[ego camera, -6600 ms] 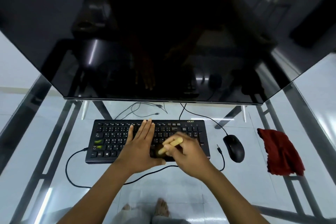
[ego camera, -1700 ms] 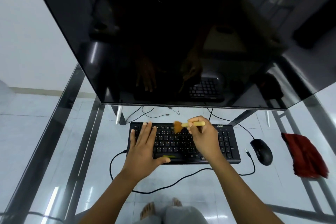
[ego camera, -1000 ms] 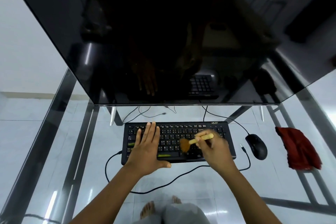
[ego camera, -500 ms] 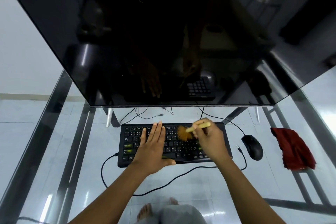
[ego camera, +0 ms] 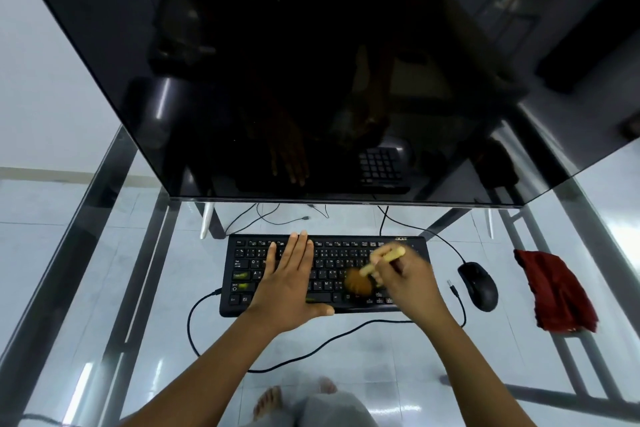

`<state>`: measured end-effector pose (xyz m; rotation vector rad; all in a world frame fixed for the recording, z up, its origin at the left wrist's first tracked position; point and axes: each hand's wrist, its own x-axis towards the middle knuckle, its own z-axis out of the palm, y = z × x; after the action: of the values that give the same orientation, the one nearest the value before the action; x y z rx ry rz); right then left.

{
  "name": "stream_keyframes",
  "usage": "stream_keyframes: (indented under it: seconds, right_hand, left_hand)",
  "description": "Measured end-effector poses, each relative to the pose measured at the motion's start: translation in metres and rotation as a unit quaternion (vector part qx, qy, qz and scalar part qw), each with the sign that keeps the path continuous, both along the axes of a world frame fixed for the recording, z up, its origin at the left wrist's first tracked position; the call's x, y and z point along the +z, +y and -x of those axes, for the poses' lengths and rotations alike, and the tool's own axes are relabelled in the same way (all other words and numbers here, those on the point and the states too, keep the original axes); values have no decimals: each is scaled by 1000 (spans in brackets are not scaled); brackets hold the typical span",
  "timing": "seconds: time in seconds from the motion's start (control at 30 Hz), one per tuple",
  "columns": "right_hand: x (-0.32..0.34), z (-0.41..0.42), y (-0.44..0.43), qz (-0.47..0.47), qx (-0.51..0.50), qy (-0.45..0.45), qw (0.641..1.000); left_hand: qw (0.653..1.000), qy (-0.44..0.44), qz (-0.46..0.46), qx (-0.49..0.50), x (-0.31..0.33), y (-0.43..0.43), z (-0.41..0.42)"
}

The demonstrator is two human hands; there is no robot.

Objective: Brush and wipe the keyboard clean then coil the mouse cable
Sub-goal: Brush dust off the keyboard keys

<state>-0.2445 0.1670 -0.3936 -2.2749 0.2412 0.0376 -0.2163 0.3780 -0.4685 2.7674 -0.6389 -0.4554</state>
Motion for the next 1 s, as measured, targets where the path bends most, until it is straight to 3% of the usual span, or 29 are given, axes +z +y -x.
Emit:
stream_keyframes:
  seconds: [0.07, 0.13, 0.3, 0.4, 0.5, 0.57, 0.67, 0.77, 0.9, 1.0]
  right_hand:
    - [0, -11, -4, -50, -62, -42, 996]
    - [0, -22, -1, -110, -51, 5, 993]
    - [0, -38, -24, -22, -80, -53, 995]
    - [1, -31, -42, -27, -13, 26, 999]
    - [1, -24, -62, 52, -57, -37, 996]
    - [2, -17, -72, 31, -63, -59, 996]
    - [-2, -4, -75, 26, -24, -23, 999]
    - [-4, 9, -85, 48, -122, -88, 988]
    - [-14, 24, -92, 0, -32, -26, 999]
    - [-15, 24, -104, 51, -126, -90, 987]
  left_hand:
    - [1000, 0, -4, 0, 2, -3, 0]
    - [1000, 3, -11, 1, 2, -8, 0]
    - [1000, 7, -6, -3, 7, -29, 2]
    - [1000, 8, -6, -13, 10, -43, 1]
    - [1000, 14, -3, -22, 12, -59, -2]
    - [999, 16, -1, -29, 12, -71, -3]
    - [998, 12, -3, -54, 12, -90, -5]
    - [998, 14, 0, -68, 11, -107, -7]
    - [997, 10, -11, -71, 10, -120, -8]
    - [998, 12, -19, -66, 4, -123, -4]
